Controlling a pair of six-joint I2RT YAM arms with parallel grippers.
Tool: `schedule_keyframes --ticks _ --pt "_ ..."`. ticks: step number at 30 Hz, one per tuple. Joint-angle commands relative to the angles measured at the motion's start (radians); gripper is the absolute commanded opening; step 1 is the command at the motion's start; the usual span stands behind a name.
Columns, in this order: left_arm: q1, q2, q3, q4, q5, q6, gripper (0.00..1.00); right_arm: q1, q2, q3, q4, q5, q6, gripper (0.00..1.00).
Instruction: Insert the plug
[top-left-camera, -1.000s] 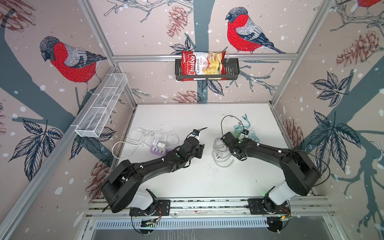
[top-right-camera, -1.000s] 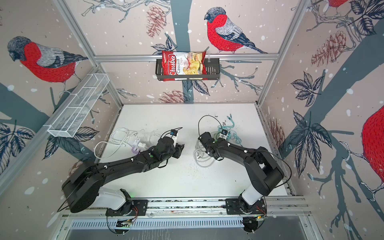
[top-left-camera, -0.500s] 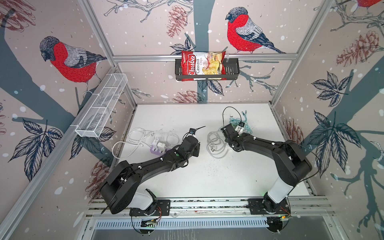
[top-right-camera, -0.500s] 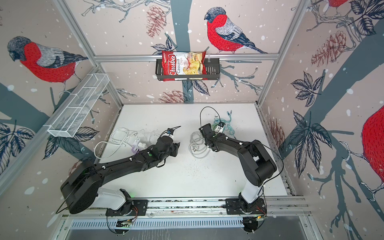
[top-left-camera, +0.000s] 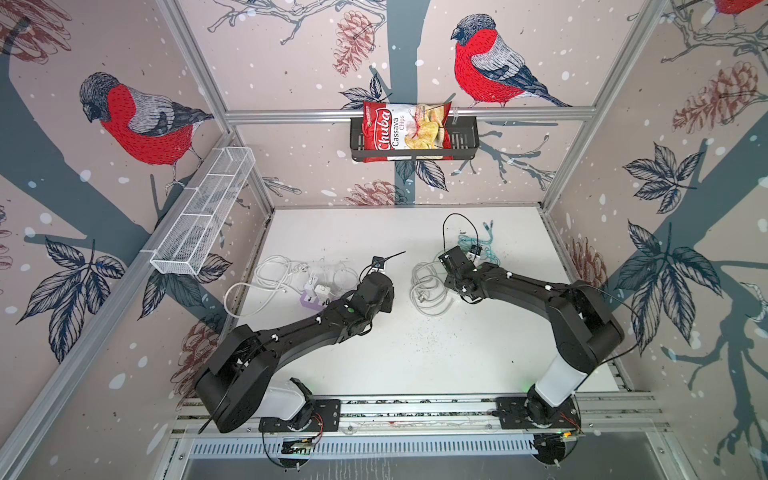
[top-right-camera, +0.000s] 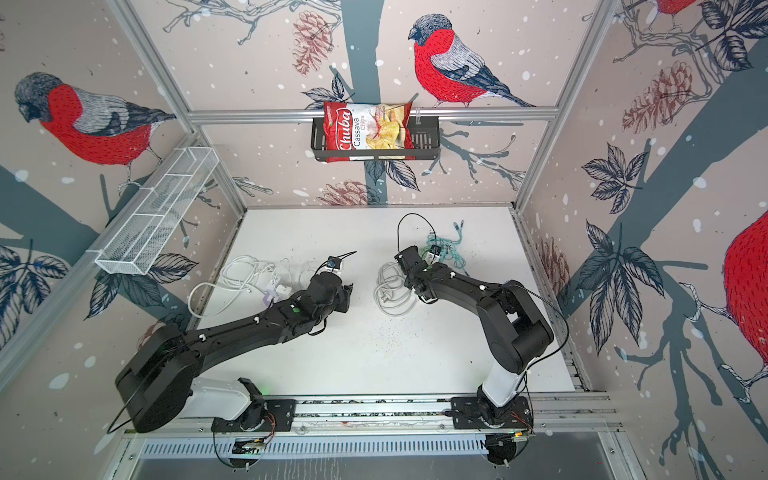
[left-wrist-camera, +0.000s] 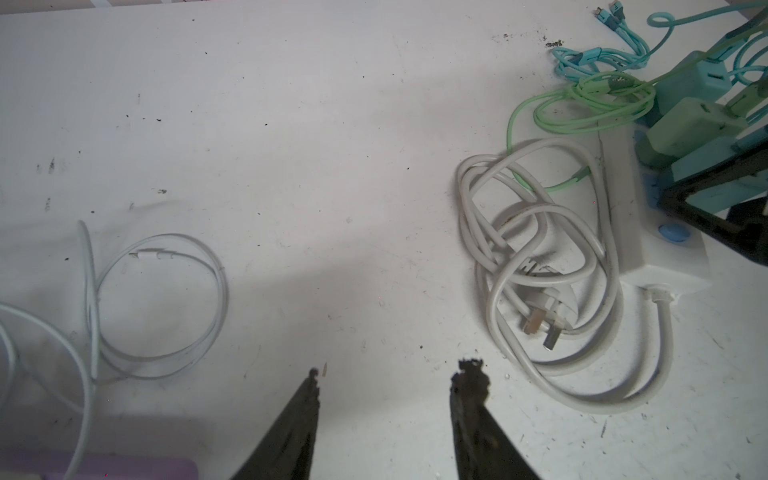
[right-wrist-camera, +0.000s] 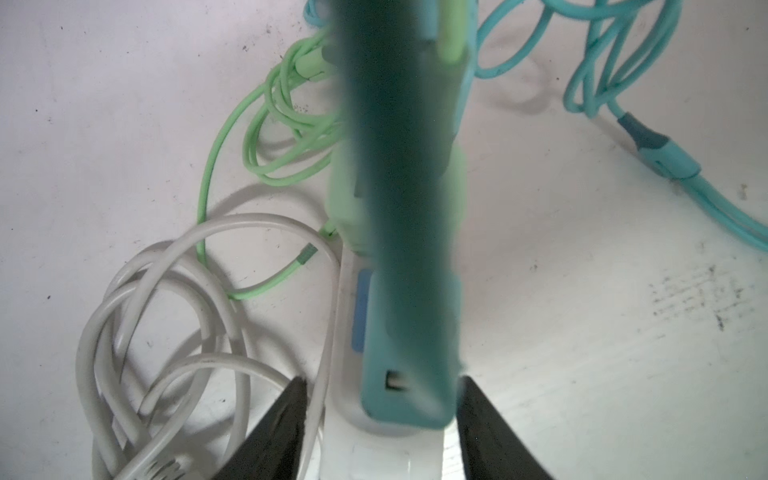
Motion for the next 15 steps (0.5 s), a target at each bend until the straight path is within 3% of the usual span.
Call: schedule_keyframes --ticks 1,9,10,11,13,15 --pt "0.006 -0.010 0.003 -0.013 -0.043 0.001 0.54 0.013 -0.039 -0.015 -0.056 -0.015 0.009 0.66" --pt "0.145 -0.140 -0.006 0.003 -0.141 0.046 0.70 0.086 -0.356 -0.105 -0.104 0.094 0.007 0.89" --pt "0.158 -0.156 -0.002 0.010 -0.174 0.059 0.73 0.085 -0.401 -0.108 -0.092 0.110 -0.021 0.99" --pt "0.174 -0.169 0.000 0.013 -0.205 0.069 0.76 0.084 -0.437 -0.108 -0.077 0.124 -0.053 0.99" --pt "0.206 -0.199 0.007 0.026 -0.243 0.090 0.98 0.081 -0.515 -0.112 -0.041 0.188 -0.113 0.99" --pt "0.235 -0.228 0.008 0.046 -0.266 0.110 0.98 0.064 -0.573 -0.125 0.025 0.239 -0.183 0.99"
